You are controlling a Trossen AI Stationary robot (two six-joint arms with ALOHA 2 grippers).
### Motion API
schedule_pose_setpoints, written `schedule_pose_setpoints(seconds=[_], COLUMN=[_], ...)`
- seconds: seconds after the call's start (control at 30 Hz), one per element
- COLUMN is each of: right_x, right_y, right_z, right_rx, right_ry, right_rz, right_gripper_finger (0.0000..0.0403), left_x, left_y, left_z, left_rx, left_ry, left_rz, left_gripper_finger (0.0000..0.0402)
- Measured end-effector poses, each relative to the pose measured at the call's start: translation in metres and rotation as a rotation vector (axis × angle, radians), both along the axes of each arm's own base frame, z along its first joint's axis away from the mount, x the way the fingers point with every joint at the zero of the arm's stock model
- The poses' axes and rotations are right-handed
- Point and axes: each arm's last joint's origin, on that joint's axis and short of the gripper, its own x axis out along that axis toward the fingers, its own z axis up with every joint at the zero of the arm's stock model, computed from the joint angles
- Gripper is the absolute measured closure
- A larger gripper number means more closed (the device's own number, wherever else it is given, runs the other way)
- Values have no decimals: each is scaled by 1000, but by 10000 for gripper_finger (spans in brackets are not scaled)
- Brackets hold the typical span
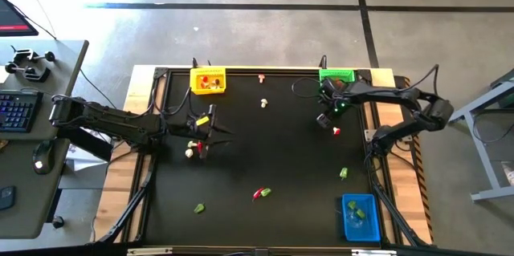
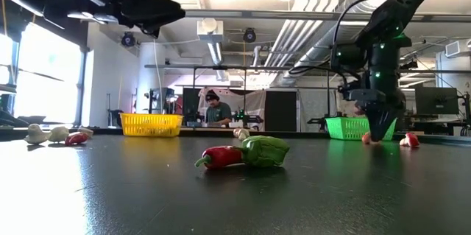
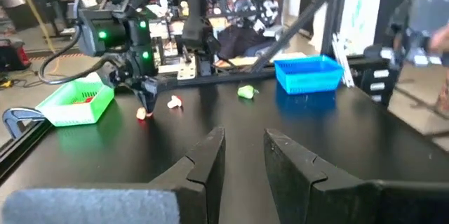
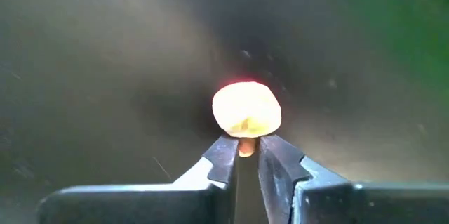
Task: Sort produce into baskets
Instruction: Put the brown mushroom into the yellow bin
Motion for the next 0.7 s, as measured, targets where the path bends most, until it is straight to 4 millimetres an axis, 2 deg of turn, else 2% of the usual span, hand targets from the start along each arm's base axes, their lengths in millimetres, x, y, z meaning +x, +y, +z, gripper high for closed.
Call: schedule_pose_setpoints(seconds=[0.17, 0.3, 0.53, 0.7], right_x=[15, 44, 103, 127], right_y=[3, 14, 50, 75], right_z=[0, 19, 59, 73], right_rx=[-23, -123, -309, -360], right_ry=[-81, -246, -633, -821], right_rz=[64, 156, 391, 482], right_gripper_finger=[391, 397, 401, 402], left_x=[0, 0, 7, 26], left_y=[2, 3, 2, 4], left_z=[1, 0, -12, -19], left_rx=[-44, -42, 235, 357], left_ry=[-9, 3, 52, 108], left_rz=[73, 122, 112, 142], left_gripper_finger=[317, 317, 314, 294])
